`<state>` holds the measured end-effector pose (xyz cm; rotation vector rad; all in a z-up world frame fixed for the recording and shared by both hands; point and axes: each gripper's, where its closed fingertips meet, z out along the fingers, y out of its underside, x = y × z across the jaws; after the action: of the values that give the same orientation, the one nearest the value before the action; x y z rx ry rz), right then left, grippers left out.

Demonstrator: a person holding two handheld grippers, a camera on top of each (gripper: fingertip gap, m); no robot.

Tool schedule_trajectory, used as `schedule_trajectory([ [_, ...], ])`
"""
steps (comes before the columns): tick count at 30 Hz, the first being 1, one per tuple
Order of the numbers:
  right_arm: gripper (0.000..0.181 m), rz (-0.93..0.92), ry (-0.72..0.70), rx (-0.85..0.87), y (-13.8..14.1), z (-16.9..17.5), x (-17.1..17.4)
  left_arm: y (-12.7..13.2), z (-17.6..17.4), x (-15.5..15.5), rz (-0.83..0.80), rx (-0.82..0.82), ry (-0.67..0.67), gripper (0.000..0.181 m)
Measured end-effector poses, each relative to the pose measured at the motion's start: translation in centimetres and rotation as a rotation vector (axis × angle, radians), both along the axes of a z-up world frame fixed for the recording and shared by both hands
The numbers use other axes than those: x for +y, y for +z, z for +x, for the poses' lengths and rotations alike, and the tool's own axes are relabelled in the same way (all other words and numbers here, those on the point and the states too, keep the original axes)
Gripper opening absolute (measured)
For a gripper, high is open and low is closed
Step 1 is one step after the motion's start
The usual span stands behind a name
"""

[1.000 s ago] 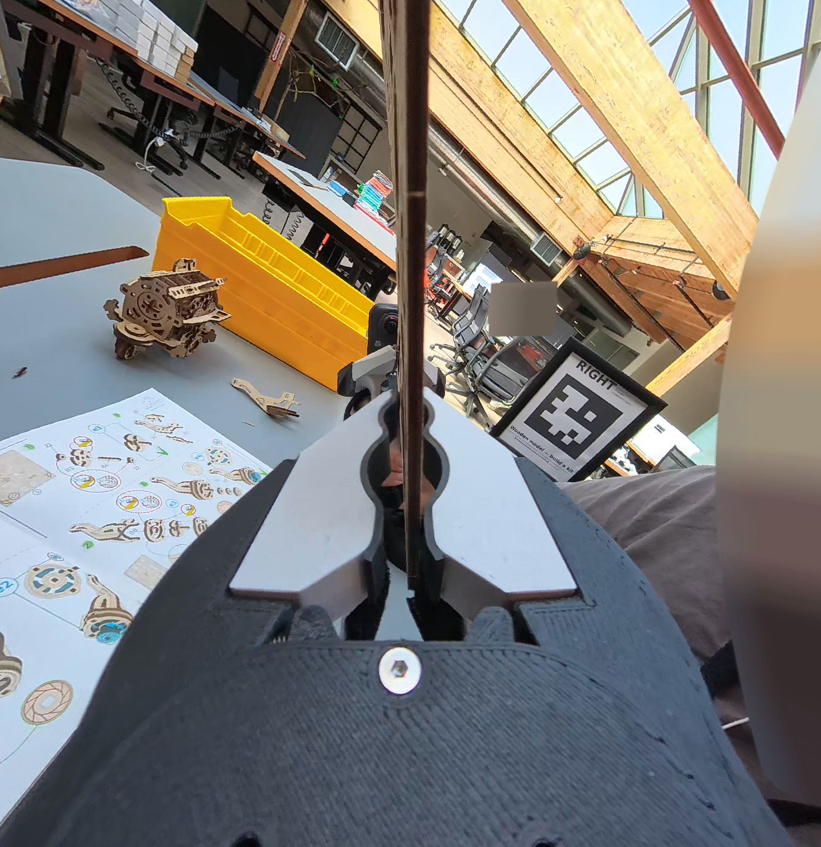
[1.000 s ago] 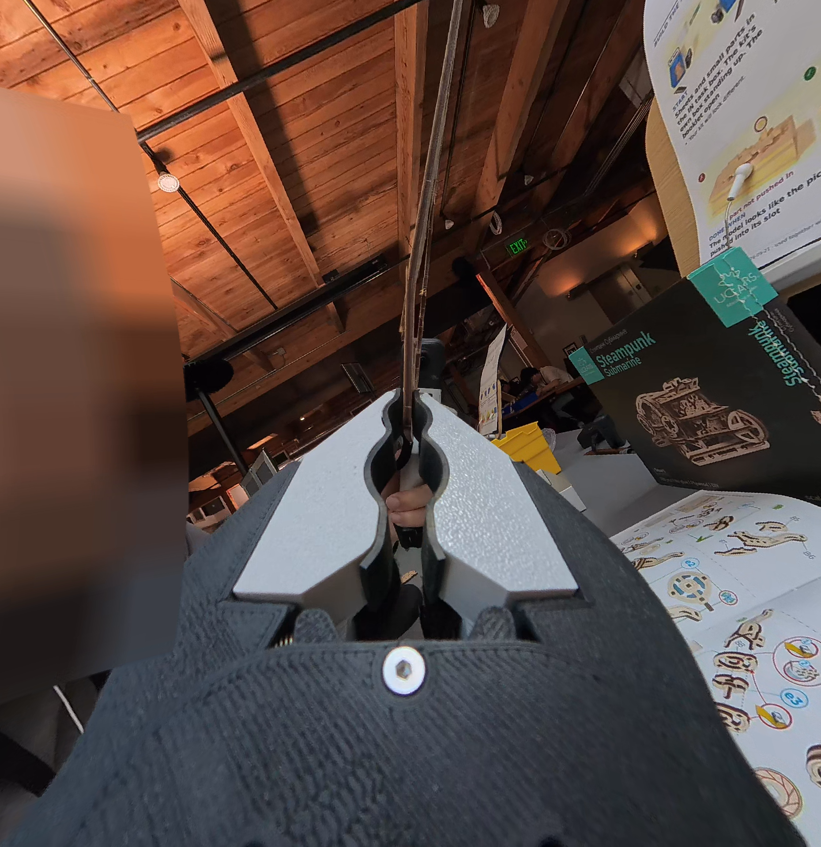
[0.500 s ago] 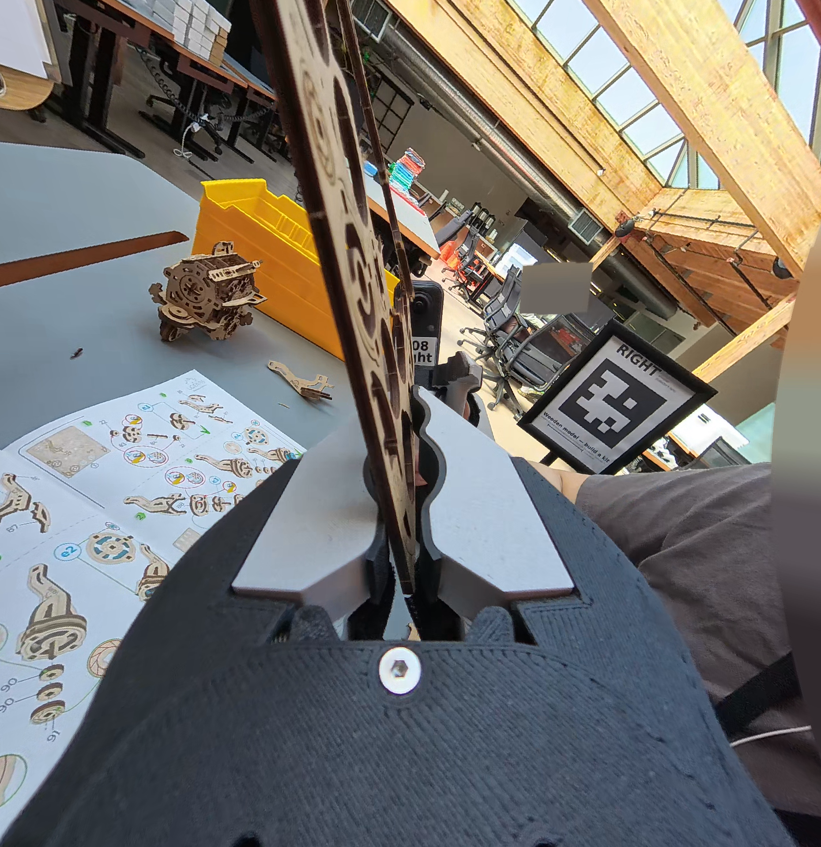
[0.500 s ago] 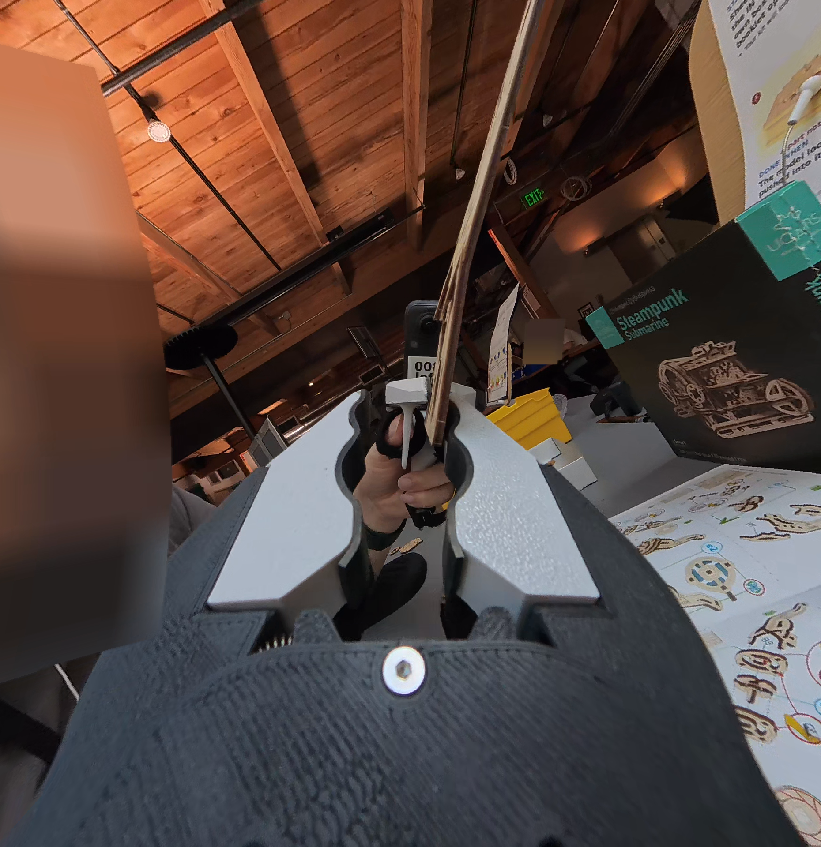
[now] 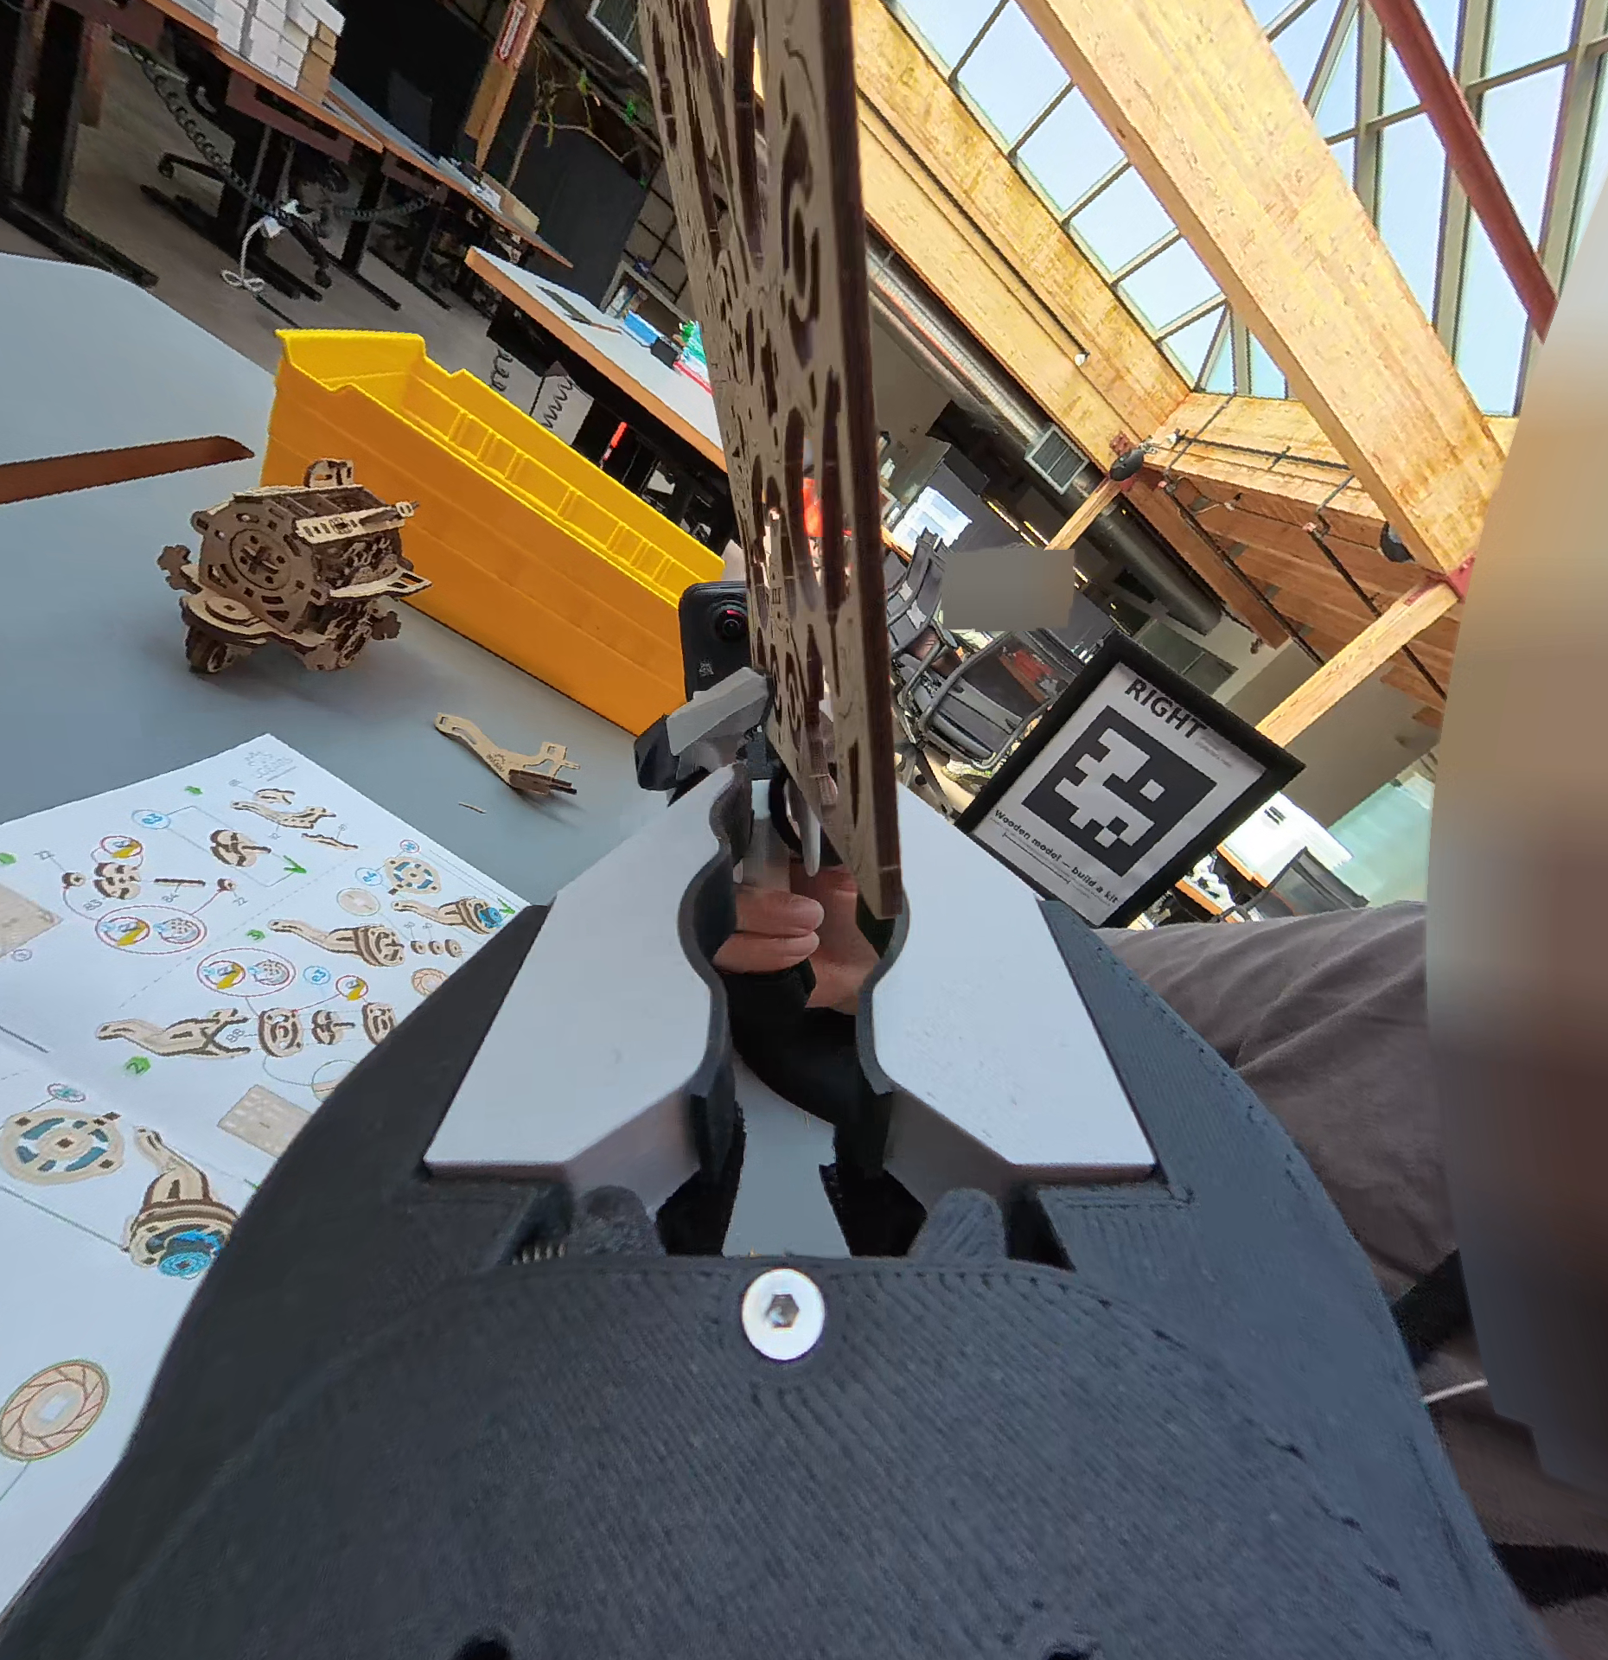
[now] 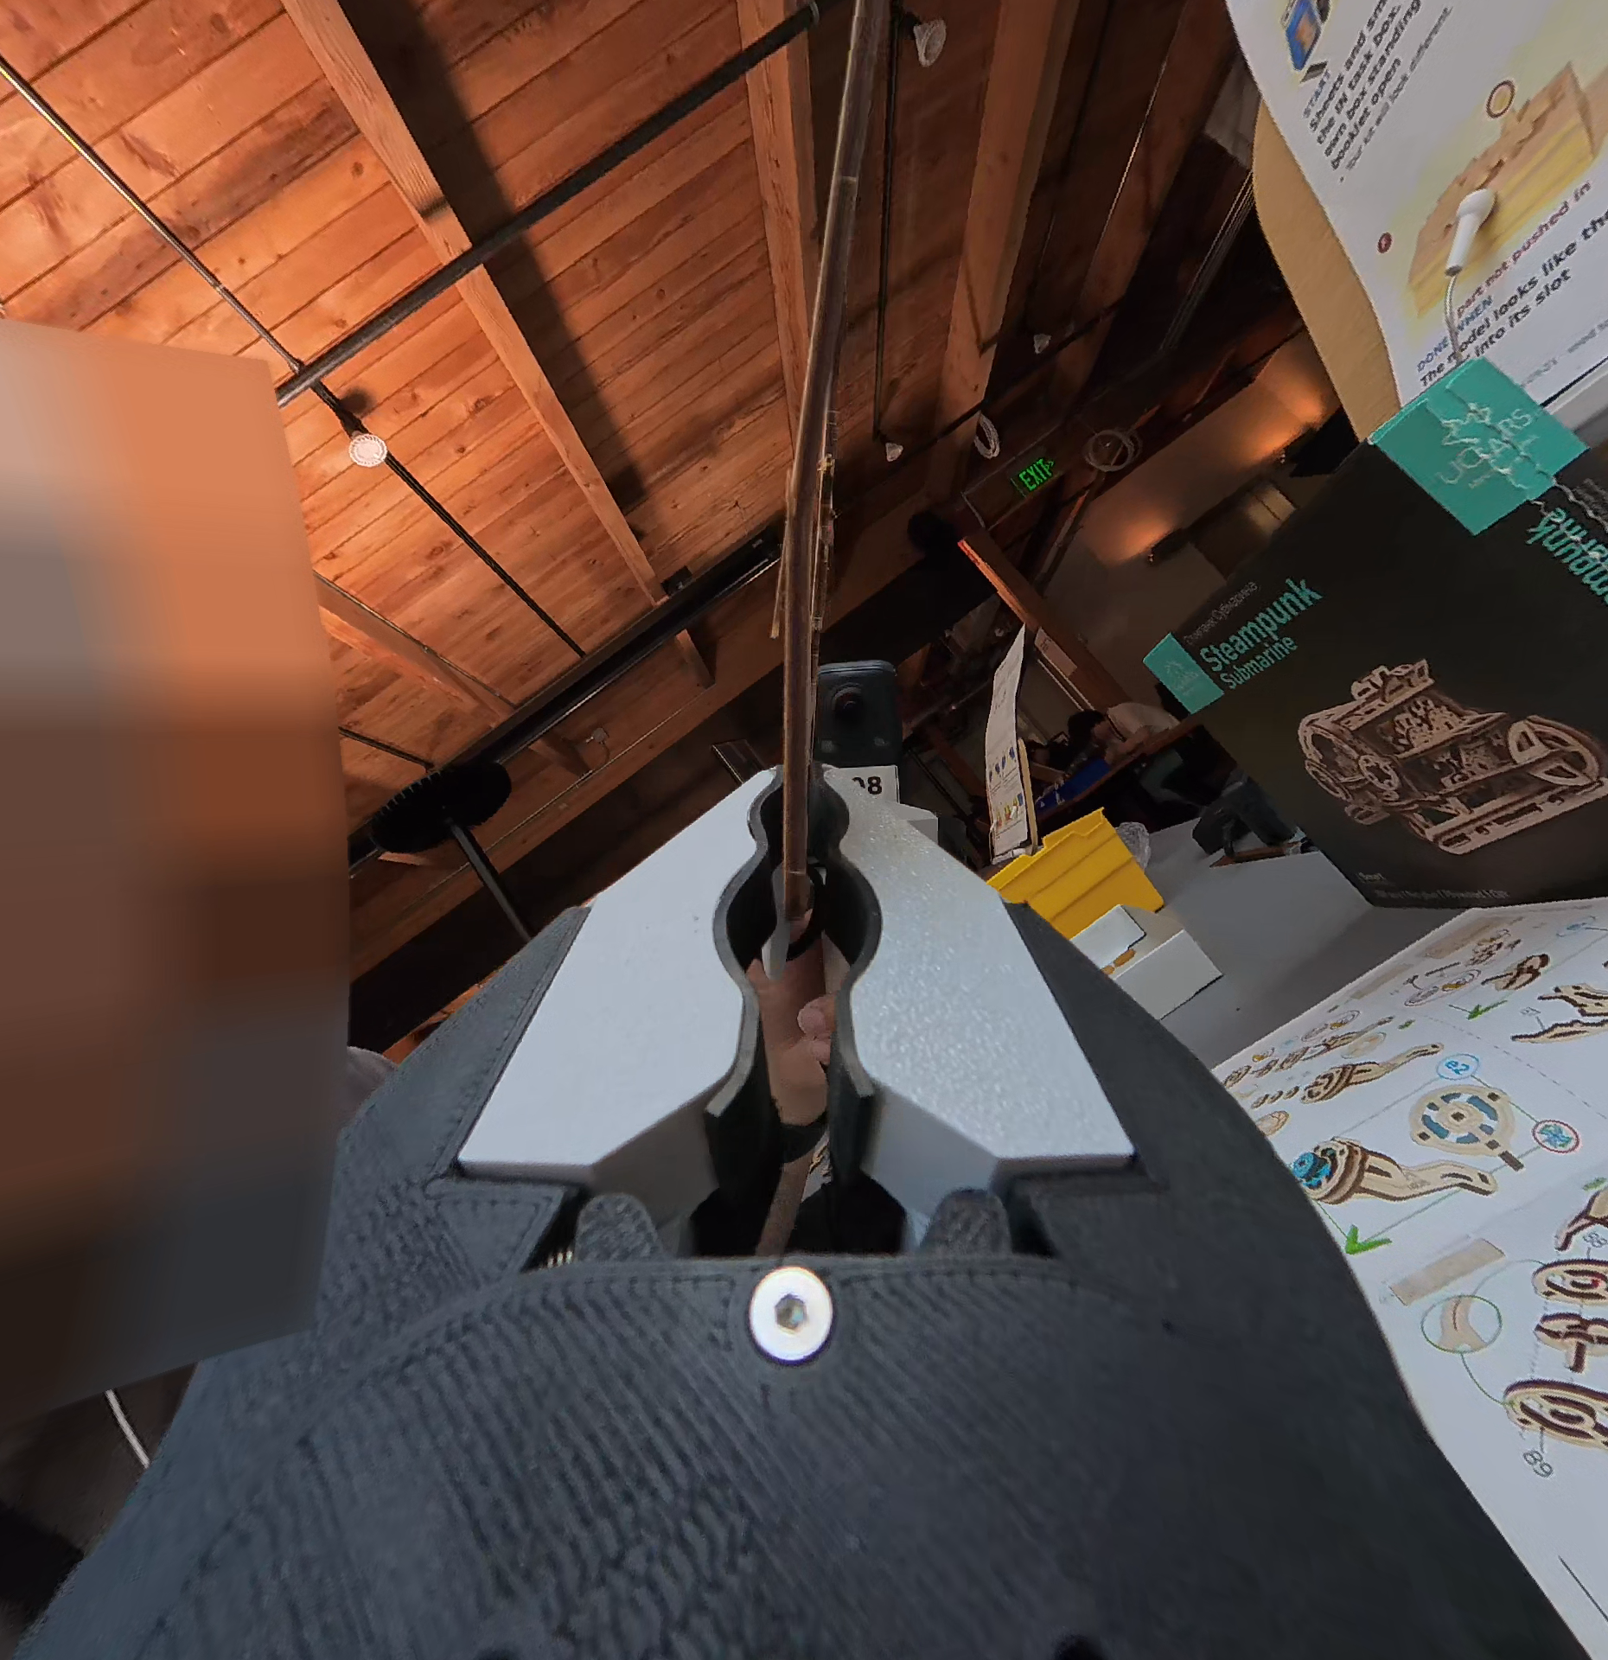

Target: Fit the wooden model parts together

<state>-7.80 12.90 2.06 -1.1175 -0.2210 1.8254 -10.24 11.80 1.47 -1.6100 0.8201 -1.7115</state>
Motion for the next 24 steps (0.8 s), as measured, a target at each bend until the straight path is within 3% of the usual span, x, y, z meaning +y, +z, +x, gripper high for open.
schedule_trajectory([
  [1, 0.001, -0.002, -0.006, -0.003, -0.1, 0.1, 0.1, -0.1, 0.2, 0.2, 0.002, -0.016, 0.022, 0.017],
  [6, 0.001, 0.017, -0.039, -0.03, -0.1, -0.1, 0.1, 0.0, 0.6, 0.3, 0.048, -0.068, 0.089, 0.001],
  [18, 0.005, -0.005, 0.06, -0.112, -1.1, -2.4, -0.8, -1.3, -0.9, -0.7, 0.111, 0.05, 0.143, 0.0],
  [21, 0.012, 0.02, 0.093, -0.22, -1.8, -4.2, -1.9, -2.8, -1.8, -2.1, 0.101, 0.106, 0.154, 0.001],
  [24, 0.006, 0.06, 0.134, -0.354, -3.0, -6.2, -3.2, -3.4, -3.6, -3.2, 0.072, 0.072, 0.176, 0.0],
])
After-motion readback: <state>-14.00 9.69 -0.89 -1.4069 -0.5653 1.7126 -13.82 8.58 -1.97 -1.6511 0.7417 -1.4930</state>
